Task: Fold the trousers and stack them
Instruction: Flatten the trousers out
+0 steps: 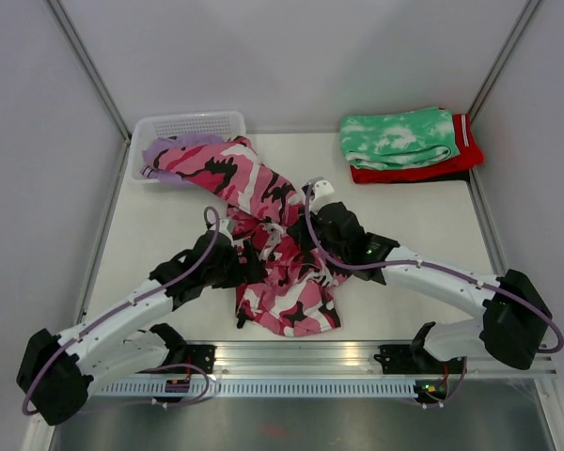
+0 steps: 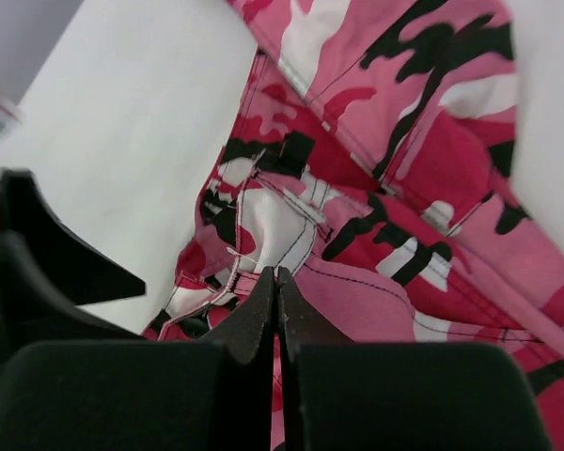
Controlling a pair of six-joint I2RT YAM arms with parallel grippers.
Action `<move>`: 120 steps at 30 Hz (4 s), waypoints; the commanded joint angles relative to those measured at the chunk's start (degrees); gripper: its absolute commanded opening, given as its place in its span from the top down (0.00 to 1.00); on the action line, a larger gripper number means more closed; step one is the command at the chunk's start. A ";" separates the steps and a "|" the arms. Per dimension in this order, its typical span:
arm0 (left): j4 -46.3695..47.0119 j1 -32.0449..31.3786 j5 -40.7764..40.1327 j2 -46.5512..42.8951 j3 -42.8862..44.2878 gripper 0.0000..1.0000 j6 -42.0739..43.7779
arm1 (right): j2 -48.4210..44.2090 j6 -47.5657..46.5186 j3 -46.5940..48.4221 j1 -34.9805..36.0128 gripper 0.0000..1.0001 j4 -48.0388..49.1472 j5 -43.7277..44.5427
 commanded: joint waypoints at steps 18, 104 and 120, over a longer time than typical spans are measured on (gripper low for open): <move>-7.51 1.40 -6.39 -18.98 -18.96 0.02 -37.53 | -4.22 1.00 -10.91 -7.05 1.00 7.94 6.03; -8.67 60.59 13.13 2.16 19.62 0.01 13.70 | 42.20 -11.29 68.38 -13.38 0.02 -13.93 -14.91; -1.62 44.47 -2.08 26.86 17.16 0.01 13.27 | 49.04 -13.06 47.45 -21.74 0.16 -1.55 -26.58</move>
